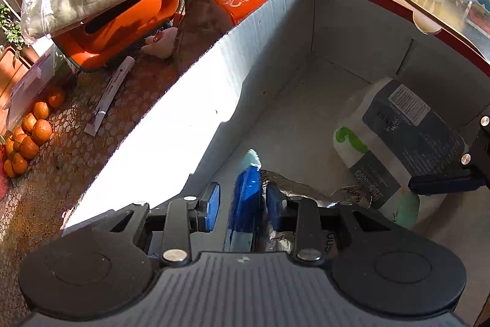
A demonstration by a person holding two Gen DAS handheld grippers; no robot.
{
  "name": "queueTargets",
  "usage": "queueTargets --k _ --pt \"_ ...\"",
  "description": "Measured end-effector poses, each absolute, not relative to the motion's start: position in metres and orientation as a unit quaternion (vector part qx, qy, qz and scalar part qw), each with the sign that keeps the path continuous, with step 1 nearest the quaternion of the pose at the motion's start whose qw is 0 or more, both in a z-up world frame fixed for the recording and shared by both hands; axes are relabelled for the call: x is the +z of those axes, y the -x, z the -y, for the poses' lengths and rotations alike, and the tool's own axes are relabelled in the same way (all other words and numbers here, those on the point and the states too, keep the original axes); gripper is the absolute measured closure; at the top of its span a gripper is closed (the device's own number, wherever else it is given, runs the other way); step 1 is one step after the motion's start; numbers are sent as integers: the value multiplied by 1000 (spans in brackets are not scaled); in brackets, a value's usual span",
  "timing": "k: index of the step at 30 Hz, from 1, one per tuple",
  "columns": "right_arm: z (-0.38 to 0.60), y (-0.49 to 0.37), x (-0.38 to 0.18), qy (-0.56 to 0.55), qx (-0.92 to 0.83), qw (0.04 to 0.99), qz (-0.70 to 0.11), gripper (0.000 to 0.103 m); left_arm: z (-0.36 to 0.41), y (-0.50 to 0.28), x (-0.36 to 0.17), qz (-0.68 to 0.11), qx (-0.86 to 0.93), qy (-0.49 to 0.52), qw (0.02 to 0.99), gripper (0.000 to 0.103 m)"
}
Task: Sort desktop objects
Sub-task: 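Lower blue packet with left tool while right tool lowers teal stick into box, then open both tools and withdraw them from the box toward the table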
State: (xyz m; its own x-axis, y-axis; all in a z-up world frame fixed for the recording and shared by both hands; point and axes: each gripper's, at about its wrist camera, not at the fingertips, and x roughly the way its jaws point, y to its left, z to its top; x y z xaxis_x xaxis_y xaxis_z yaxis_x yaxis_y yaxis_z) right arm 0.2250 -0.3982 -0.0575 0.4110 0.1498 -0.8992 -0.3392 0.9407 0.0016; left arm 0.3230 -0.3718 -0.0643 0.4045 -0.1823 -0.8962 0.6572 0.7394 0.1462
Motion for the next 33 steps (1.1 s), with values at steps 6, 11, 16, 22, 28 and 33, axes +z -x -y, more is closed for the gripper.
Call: queueTargets --k 6,11,16,22,28,33 --pt "400 -226 -60 79 147 836 -523 5 367 -326 -66 -491 -263 -233 797 72" --pt "402 -225 -61 72 152 838 -519 5 363 -326 -63 -489 -260 -219 803 70" --pt "407 -215 -54 71 151 844 -510 2 359 -322 -52 -476 -266 -206 813 54" --pt "409 -204 -41 71 147 851 -499 2 353 -312 -34 -461 -269 -198 822 53" --pt "411 -197 -25 62 142 861 -484 2 346 -297 -18 -449 -274 -196 828 53" --pt "411 -186 -14 56 136 867 -475 2 340 -285 -3 -436 -280 -193 833 53"
